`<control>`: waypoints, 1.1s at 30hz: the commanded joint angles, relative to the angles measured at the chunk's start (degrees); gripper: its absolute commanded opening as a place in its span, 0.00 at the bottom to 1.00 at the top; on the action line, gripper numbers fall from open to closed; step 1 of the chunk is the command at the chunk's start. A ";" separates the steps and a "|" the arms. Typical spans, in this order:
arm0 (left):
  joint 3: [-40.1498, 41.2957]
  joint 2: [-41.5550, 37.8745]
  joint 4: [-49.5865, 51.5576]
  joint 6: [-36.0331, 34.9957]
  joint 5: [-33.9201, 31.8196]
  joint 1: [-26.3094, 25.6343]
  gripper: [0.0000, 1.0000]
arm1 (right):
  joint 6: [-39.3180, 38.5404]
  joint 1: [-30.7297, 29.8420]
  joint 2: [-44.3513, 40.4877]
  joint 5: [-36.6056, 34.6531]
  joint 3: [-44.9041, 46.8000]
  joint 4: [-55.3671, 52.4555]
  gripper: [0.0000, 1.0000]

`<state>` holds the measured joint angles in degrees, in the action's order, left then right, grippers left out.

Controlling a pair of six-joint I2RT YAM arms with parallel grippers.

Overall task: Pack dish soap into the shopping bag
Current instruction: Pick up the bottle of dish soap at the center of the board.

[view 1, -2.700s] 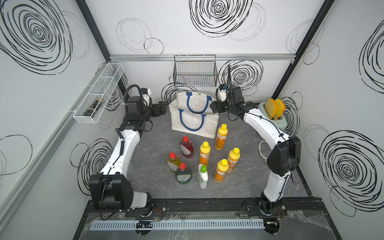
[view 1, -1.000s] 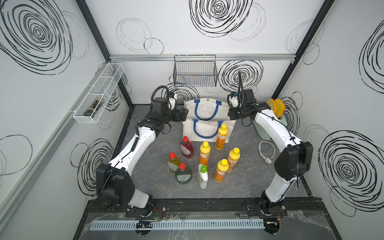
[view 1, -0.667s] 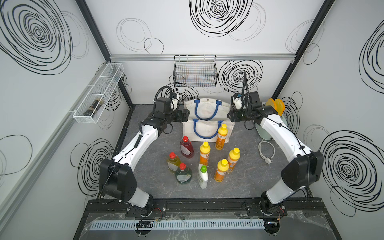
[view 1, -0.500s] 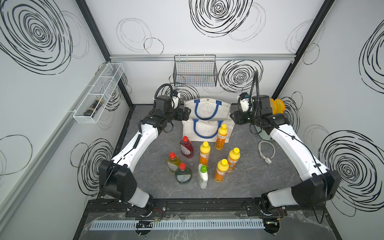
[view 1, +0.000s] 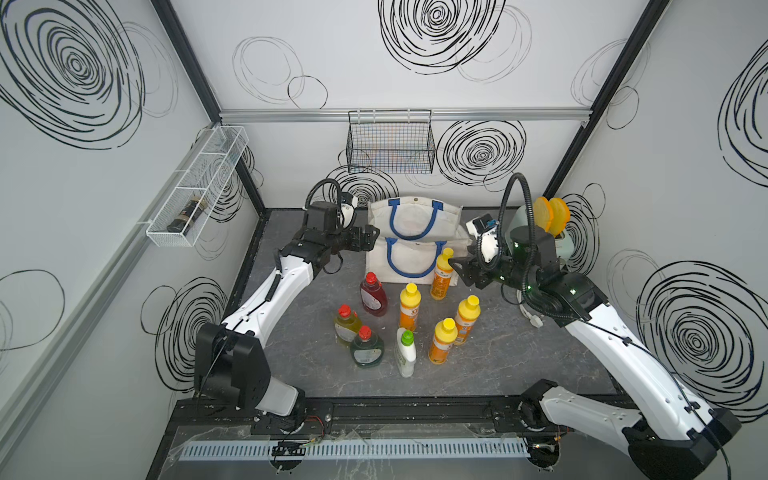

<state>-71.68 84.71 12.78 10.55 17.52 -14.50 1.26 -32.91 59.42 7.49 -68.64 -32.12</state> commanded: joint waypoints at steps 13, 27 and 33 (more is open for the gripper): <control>1.28 -2.88 -4.94 0.53 1.99 0.03 0.96 | 7.74 -6.69 -7.94 -10.26 3.25 -11.55 0.74; 1.43 -2.29 -4.73 0.70 2.35 -0.23 0.96 | 15.87 -7.70 -15.15 -12.14 10.94 -10.33 0.73; 1.47 -2.14 -5.03 0.75 2.59 -0.22 0.96 | 19.24 -7.99 -15.50 -11.70 14.42 -8.47 0.70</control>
<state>-70.61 83.05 10.41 10.76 19.11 -14.57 17.56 -40.42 44.71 -3.46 -55.53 -42.00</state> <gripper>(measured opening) 0.962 0.702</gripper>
